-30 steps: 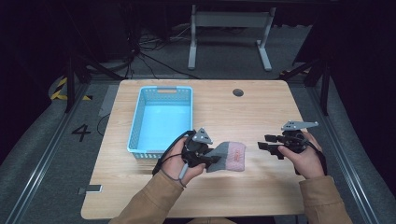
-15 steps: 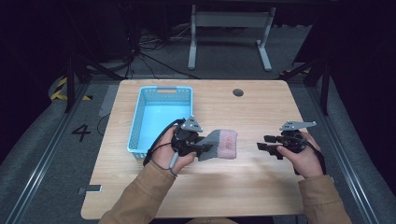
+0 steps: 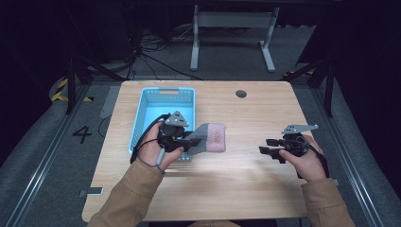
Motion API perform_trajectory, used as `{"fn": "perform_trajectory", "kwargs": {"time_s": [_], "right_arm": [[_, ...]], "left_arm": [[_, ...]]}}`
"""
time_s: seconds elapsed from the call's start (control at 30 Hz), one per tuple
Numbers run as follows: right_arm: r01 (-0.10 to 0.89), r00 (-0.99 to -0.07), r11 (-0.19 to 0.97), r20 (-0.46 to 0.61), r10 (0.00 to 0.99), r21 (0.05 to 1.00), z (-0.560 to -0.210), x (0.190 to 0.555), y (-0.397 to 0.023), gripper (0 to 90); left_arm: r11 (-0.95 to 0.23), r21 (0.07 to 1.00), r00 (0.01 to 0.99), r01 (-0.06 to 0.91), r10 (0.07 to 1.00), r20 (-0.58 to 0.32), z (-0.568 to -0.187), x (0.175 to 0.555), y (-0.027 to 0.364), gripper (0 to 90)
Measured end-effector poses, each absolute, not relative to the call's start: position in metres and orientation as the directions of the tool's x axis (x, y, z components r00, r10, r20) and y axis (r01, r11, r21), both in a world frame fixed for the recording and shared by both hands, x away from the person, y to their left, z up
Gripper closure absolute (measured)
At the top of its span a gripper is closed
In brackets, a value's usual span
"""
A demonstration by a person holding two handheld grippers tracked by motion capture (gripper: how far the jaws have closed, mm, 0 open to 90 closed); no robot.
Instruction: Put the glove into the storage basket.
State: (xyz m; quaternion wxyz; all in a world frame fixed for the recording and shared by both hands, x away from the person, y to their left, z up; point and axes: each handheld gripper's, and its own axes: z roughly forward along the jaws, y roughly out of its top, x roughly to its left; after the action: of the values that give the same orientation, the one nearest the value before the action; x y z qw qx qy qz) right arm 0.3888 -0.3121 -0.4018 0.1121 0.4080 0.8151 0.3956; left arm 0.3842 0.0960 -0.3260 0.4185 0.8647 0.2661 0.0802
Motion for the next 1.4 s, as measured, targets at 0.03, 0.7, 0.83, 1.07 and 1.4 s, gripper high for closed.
{"fn": "perform_trajectory", "kwargs": {"time_s": [0.03,0.7,0.83,1.07,1.4], "right_arm": [[0.579,-0.64,0.353,0.143,0.755,0.735,-0.403,0.388,-0.312,47.8],[0.601,-0.618,0.357,0.134,0.774,0.715,-0.41,0.374,-0.319,47.3],[0.601,-0.619,0.358,0.134,0.774,0.714,-0.411,0.374,-0.319,47.2],[0.598,-0.628,0.369,0.13,0.768,0.711,-0.412,0.374,-0.316,47.0],[0.598,-0.633,0.38,0.126,0.764,0.706,-0.414,0.374,-0.315,46.7]], "left_arm": [[-0.505,0.766,0.839,0.398,0.539,-0.081,-0.325,0.387,0.101,67.7],[-0.492,0.742,0.763,0.455,0.646,-0.039,-0.33,0.435,0.161,67.6],[-0.486,0.733,0.745,0.476,0.666,-0.043,-0.338,0.446,0.166,67.5],[-0.499,0.708,0.745,0.499,0.665,-0.057,-0.348,0.457,0.165,67.5],[-0.539,0.636,0.732,0.552,0.679,-0.059,-0.371,0.474,0.161,67.5]]}}
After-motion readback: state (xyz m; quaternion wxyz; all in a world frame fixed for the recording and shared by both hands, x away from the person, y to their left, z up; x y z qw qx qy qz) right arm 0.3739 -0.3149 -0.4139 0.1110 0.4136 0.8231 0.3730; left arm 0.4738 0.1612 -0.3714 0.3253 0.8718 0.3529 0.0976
